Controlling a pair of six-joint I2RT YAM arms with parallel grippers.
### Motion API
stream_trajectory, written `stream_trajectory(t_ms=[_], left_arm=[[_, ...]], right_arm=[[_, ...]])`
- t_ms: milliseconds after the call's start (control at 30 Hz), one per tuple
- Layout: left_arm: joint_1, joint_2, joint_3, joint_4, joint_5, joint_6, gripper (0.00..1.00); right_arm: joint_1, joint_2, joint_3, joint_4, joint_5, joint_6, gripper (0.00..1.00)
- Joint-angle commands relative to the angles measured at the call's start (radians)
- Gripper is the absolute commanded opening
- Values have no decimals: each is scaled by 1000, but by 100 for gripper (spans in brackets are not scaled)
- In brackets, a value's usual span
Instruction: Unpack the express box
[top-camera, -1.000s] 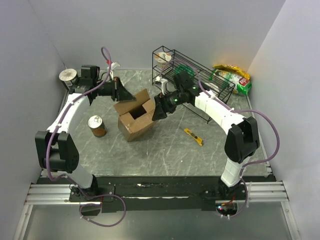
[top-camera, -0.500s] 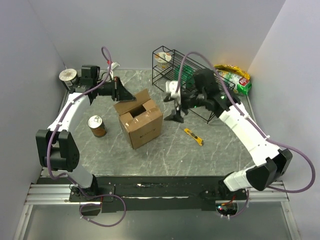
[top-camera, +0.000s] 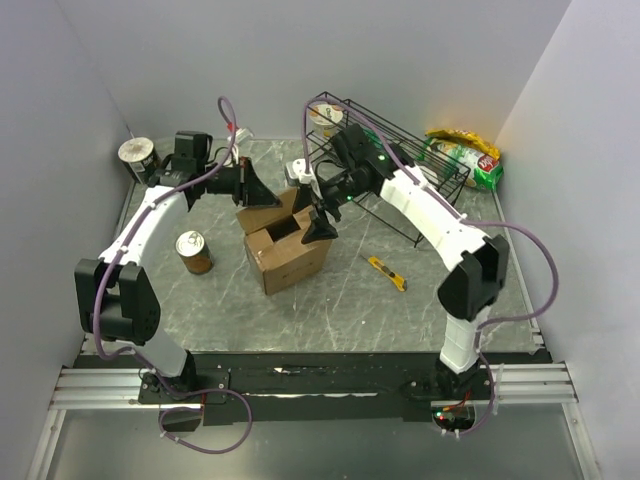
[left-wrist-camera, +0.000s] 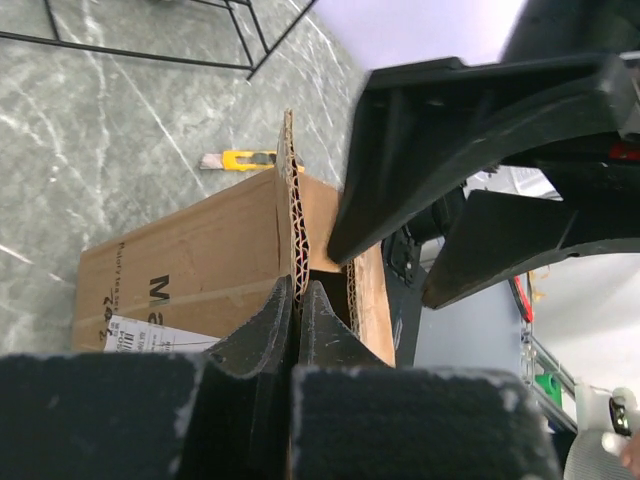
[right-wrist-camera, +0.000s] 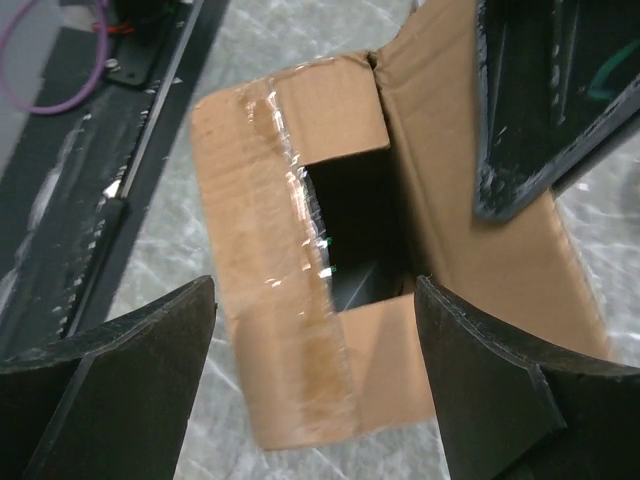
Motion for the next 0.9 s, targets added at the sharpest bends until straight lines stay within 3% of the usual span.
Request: stream_trajectory(t_ms=[0, 167, 467, 767, 867], left_arm=[[-26, -66, 53, -7, 39, 23, 1], [-37, -63, 65, -25, 25, 48, 1], [-37, -29, 109, -47, -3, 76, 1], [-37, 17, 192, -97, -56, 140, 1], [-37, 29, 186, -94, -78, 143, 1]], right_arm=[[5, 94, 207, -300, -69, -127, 86], [17, 228, 352, -538, -43, -248, 86], [18, 220, 275, -538, -40, -187, 84], [18, 225, 202, -538, 12, -159, 75], [17, 225, 202, -538, 13, -148, 66]])
